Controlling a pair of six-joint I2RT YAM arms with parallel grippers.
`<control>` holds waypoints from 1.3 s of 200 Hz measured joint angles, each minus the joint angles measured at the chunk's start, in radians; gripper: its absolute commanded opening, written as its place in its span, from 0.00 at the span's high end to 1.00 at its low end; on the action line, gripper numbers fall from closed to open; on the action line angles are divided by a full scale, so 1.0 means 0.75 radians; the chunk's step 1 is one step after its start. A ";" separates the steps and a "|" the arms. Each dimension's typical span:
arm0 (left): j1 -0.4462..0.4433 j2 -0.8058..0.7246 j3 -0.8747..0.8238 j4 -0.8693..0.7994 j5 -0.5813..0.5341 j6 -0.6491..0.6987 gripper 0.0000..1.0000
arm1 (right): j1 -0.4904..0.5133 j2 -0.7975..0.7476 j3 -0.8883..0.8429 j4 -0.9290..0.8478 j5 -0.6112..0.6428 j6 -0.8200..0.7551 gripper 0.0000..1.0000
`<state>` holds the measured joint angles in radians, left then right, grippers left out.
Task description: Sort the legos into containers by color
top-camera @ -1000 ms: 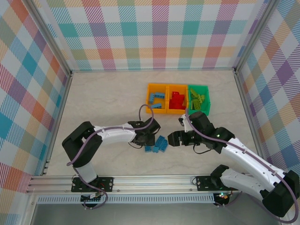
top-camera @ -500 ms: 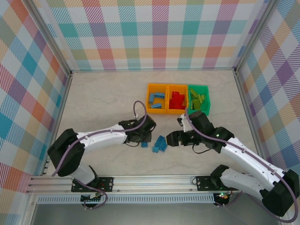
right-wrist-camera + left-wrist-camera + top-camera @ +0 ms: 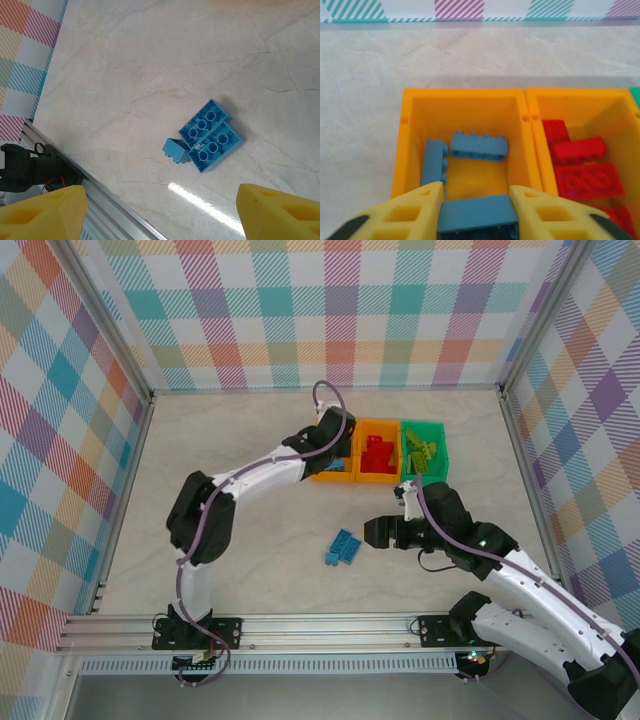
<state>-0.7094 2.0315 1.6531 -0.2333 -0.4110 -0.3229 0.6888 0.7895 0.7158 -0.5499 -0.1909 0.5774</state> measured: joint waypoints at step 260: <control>-0.699 -0.618 -0.974 -0.260 0.213 -0.328 0.20 | 0.000 -0.064 -0.157 0.124 0.108 0.055 0.00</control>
<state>-1.2339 1.5677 0.9230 -0.4282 -0.2516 -0.5686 0.6888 0.7414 0.5980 -0.4572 -0.1101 0.6186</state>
